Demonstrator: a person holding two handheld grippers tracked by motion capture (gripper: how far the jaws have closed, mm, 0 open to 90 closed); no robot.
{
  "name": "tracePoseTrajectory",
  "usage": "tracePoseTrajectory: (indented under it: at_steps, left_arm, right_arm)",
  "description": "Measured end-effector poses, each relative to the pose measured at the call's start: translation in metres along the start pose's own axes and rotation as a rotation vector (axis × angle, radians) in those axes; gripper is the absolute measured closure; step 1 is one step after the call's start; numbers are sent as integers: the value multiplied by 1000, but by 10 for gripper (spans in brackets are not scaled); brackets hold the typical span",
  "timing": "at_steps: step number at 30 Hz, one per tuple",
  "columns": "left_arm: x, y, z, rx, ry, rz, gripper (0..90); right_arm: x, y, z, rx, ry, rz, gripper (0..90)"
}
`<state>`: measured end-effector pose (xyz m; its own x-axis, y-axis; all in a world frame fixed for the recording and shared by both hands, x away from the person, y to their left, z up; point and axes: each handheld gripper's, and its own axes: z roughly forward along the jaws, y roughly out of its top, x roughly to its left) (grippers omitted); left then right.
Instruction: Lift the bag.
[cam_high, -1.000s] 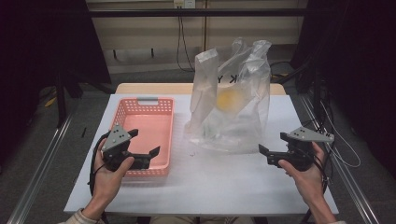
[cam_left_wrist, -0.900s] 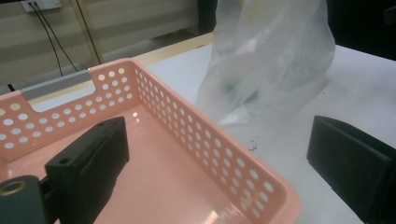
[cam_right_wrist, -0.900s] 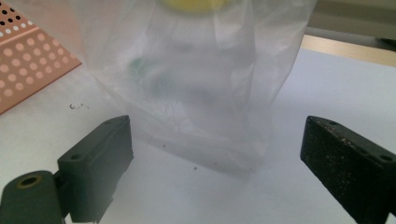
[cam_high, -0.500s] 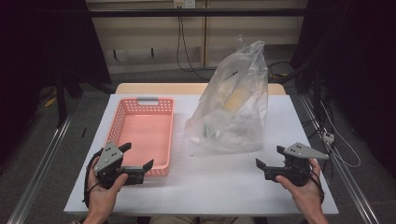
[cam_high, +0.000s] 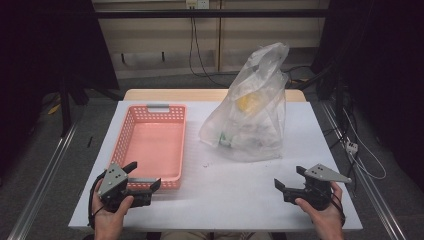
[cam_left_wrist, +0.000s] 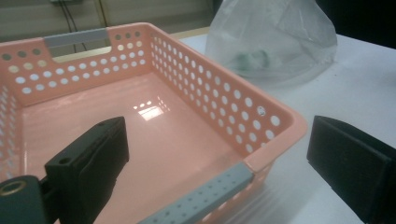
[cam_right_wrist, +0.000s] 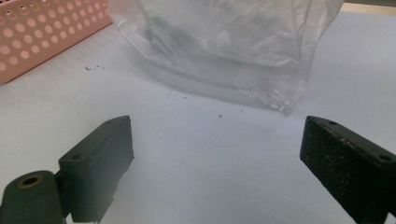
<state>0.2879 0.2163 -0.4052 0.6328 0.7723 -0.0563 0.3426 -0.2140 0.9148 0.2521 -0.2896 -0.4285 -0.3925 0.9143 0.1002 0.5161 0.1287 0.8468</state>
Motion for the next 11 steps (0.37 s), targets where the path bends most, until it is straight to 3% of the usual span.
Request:
tracePoseTrajectory:
  at_steps: [2,5,7,11]
  left_arm:
    - [0,-1,-3,-6,2,-12,53]
    - [0,-2,-4,0,16,7,53]
    - [0,-3,-2,-4,9,-14,53]
    - [-1,-4,0,10,2,2,53]
  right_arm:
    - [0,0,0,-4,-1,5,97]
    - [1,0,0,-10,2,5,97]
    - [0,0,1,-3,0,6,97]
    - [-1,0,2,-1,9,10,97]
